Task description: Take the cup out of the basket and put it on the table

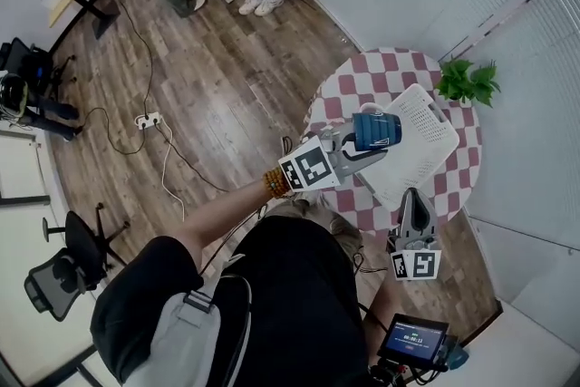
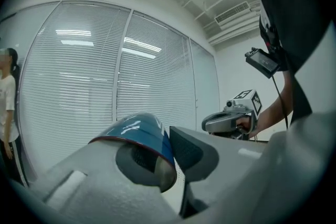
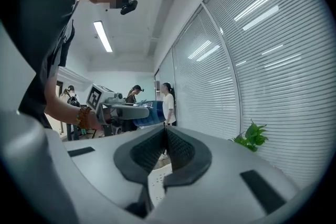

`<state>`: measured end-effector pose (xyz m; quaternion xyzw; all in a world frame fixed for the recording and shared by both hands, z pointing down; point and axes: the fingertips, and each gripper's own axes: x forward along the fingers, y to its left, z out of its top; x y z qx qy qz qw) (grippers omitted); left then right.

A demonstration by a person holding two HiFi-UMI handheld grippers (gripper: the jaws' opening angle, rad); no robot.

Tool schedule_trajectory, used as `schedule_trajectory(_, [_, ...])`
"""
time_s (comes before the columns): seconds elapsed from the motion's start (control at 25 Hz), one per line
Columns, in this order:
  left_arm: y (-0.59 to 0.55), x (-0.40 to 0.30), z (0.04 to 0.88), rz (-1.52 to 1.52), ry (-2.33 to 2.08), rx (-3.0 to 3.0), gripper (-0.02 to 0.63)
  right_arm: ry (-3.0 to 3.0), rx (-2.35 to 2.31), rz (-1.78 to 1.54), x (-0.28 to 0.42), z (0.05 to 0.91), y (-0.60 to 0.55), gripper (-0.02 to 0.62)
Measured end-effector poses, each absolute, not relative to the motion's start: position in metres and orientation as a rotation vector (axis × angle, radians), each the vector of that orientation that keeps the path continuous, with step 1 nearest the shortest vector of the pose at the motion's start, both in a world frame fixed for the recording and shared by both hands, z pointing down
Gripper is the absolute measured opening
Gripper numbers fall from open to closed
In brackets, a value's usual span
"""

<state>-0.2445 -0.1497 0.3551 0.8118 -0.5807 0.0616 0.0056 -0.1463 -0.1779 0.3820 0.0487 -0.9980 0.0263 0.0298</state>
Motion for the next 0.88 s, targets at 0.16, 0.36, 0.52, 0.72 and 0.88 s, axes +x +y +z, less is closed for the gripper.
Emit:
schedule_trajectory(0.16, [-0.113, -0.23, 0.363, 0.129, -1.805, 2.598, 0.051, -3.09, 0.146, 0.011, -0.147, 0.393, -0.141, 0.009])
schedule_trajectory(0.36, [-0.109, -0.228, 0.363, 0.004, -1.858, 2.577, 0.051, -3.081, 0.095, -0.07, -0.159, 0.393, -0.136, 0.009])
schedule_trajectory(0.52, [-0.112, -0.208, 0.374, -0.01, -1.803, 2.589, 0.051, -3.044, 0.142, -0.087, -0.144, 0.403, -0.14, 0.009])
schedule_trajectory(0.72, [-0.104, -0.197, 0.393, 0.077, -1.779, 2.611, 0.051, -2.992, 0.152, 0.013, -0.144, 0.425, -0.139, 0.011])
schedule_trajectory(0.88, [-0.102, -0.195, 0.413, 0.116, -1.765, 2.596, 0.051, -3.036, 0.143, 0.091, -0.149, 0.429, -0.138, 0.011])
